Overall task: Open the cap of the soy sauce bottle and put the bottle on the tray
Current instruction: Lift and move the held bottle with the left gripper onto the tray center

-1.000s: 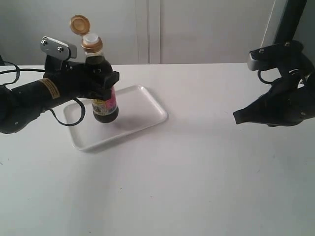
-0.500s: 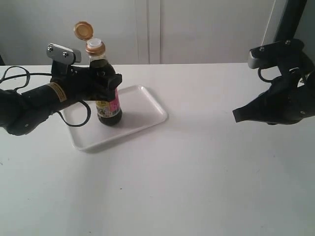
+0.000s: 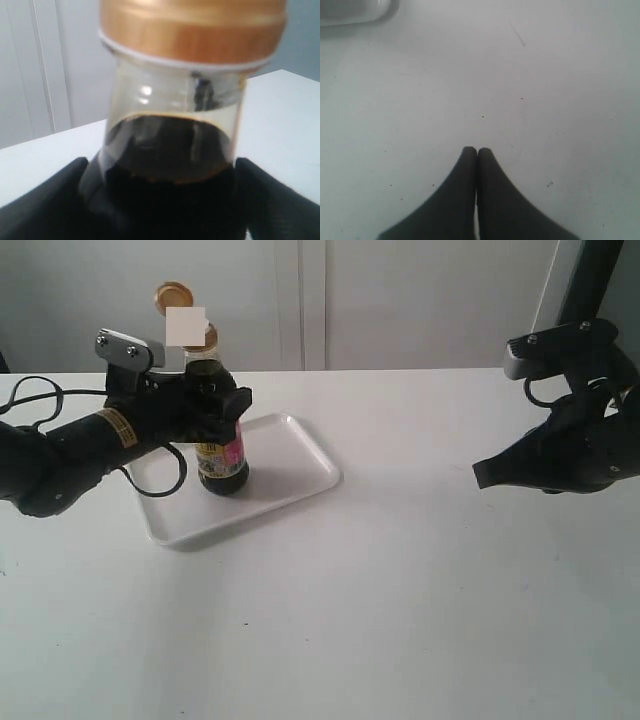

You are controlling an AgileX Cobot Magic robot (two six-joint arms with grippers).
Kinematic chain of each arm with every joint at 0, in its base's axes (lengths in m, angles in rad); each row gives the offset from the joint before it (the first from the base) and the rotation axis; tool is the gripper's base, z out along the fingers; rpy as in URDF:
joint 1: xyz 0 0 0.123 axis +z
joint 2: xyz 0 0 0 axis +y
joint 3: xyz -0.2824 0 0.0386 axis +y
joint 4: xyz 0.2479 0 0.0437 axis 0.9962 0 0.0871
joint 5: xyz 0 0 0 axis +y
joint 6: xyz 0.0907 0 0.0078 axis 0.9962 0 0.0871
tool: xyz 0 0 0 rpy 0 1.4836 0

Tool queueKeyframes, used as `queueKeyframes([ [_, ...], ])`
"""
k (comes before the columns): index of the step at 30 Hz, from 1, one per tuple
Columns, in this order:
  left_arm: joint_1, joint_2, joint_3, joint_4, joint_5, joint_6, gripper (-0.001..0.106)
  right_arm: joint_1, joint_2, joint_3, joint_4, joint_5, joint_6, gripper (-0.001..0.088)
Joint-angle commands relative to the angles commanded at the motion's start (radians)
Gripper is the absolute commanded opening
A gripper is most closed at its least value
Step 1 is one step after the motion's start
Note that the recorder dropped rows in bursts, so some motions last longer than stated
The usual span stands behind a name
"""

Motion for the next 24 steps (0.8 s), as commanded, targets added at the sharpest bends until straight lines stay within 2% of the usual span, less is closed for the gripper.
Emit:
queueKeyframes([
  [15,0.0,-0.042,0.0,-0.002,0.023,0.0,0.105,0.0,0.0,0.0,0.0,-0.004,0.0,0.0],
  [24,0.0,-0.131,0.0,0.003,0.244,-0.002,0.105,0.0,0.0,0.0,0.006,-0.004,-0.008,0.0],
])
